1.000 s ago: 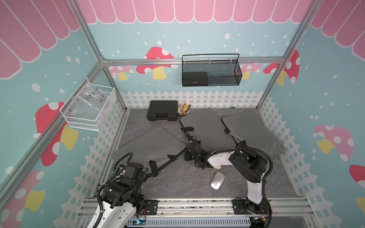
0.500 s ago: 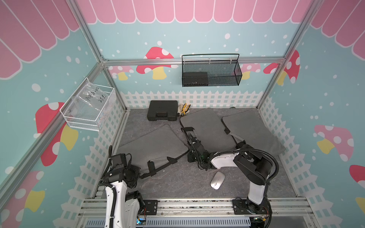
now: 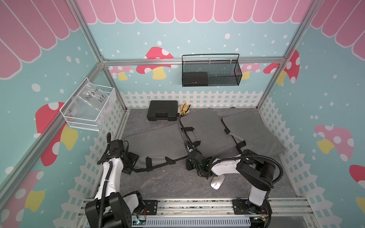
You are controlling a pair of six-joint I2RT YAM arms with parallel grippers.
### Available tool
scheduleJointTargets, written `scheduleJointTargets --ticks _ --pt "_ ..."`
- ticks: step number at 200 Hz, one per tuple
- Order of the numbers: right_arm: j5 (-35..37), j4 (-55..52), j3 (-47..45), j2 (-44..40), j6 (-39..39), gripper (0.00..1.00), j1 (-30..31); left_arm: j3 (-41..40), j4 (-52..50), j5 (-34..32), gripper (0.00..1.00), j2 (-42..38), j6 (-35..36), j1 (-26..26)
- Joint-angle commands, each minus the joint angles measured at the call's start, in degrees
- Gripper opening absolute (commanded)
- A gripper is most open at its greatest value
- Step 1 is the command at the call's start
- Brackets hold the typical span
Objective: Put the mouse into the laptop bag
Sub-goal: Zip the zipper on the zippered laptop bag.
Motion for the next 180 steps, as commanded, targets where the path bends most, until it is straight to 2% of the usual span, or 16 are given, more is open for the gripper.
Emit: scheduleJointTargets --ticks 1,29,66,87,131,180 --pt "0.95 -0.54 -0.04 -1.49 2.14 0.00 3.18 4.51 -2.38 -4.31 1.00 0.86 2.71 -2.18" --pt "1.23 0.51 0.12 -0.89 3.43 0.00 6.51 4.61 -4.70 -9.43 1.00 -2.94 -0.60 -10.05" --pt "1.95 1.17 1.26 0.64 5.02 0.00 11.22 1.99 -5.89 -16.14 1.00 -10.61 -8.96 -27.44" --pt "2.18 1.62 3.18 1.84 5.21 0.00 13.59 -0.72 -5.83 -16.18 1.00 -13.42 -13.15 -34.04" --pt "3.40 2.38 7.38 4.52 4.86 0.00 18.62 -6.73 -1.96 -12.04 1.00 -16.20 -18.99 -43.25" --pt "2.50 6.80 8.23 7.92 2.38 0.00 20.92 -14.14 2.61 -6.94 1.00 -23.05 -25.66 -48.24"
